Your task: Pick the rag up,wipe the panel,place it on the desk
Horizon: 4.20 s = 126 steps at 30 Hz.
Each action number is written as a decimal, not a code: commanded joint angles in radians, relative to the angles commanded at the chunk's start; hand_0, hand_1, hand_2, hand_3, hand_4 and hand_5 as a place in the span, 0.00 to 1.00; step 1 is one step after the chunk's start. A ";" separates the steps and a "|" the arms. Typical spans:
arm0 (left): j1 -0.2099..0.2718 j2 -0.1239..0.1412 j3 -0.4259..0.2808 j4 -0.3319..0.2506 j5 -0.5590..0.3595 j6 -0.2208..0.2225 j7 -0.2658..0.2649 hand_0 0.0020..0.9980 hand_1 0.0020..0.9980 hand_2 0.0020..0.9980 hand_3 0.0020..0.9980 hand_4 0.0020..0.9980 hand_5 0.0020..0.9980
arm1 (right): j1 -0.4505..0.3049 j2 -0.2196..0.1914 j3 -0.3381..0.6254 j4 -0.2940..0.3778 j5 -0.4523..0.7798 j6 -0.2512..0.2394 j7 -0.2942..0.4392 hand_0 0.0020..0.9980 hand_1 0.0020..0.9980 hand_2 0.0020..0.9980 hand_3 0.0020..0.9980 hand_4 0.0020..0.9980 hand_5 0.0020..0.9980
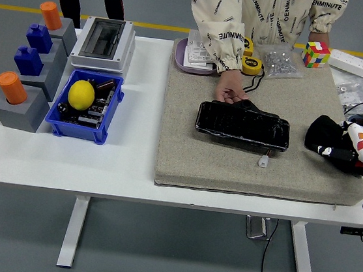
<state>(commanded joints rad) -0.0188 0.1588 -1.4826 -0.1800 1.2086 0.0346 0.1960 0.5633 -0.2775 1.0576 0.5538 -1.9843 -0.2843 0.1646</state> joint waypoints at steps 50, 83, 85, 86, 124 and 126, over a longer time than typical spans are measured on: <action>0.003 0.002 0.008 0.000 -0.005 0.000 -0.002 0.65 0.70 0.74 0.57 0.60 0.47 | 0.003 0.023 0.000 -0.034 -0.021 -0.139 -0.010 0.32 0.41 0.44 0.43 1.00 0.14; 0.005 0.001 -0.004 0.000 0.002 0.001 -0.003 0.65 0.70 0.74 0.57 0.60 0.47 | 0.022 -0.024 -0.017 0.083 -0.033 -0.156 -0.056 0.30 0.37 0.40 0.38 1.00 0.11; 0.006 0.002 -0.007 0.000 0.004 0.001 -0.003 0.65 0.70 0.74 0.57 0.60 0.47 | 0.027 -0.029 -0.029 0.102 -0.033 -0.155 -0.067 0.30 0.37 0.39 0.38 1.00 0.11; 0.007 0.002 -0.008 0.000 0.005 0.001 -0.003 0.65 0.70 0.74 0.57 0.60 0.47 | 0.030 -0.029 -0.039 0.115 -0.034 -0.155 -0.075 0.30 0.37 0.39 0.38 1.00 0.11; 0.023 0.009 -0.010 0.000 0.012 0.000 -0.005 0.65 0.70 0.74 0.57 0.60 0.47 | 0.041 0.044 -0.201 0.295 -0.061 -0.126 -0.219 0.31 0.37 0.40 0.38 0.99 0.07; 0.023 0.010 -0.010 0.000 0.013 0.000 -0.005 0.65 0.70 0.74 0.57 0.60 0.47 | 0.043 0.049 -0.206 0.299 -0.060 -0.127 -0.220 0.31 0.37 0.40 0.38 0.99 0.06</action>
<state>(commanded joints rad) 0.0046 0.1686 -1.4922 -0.1800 1.2213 0.0346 0.1911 0.6066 -0.2282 0.8520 0.8528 -2.0446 -0.4111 -0.0550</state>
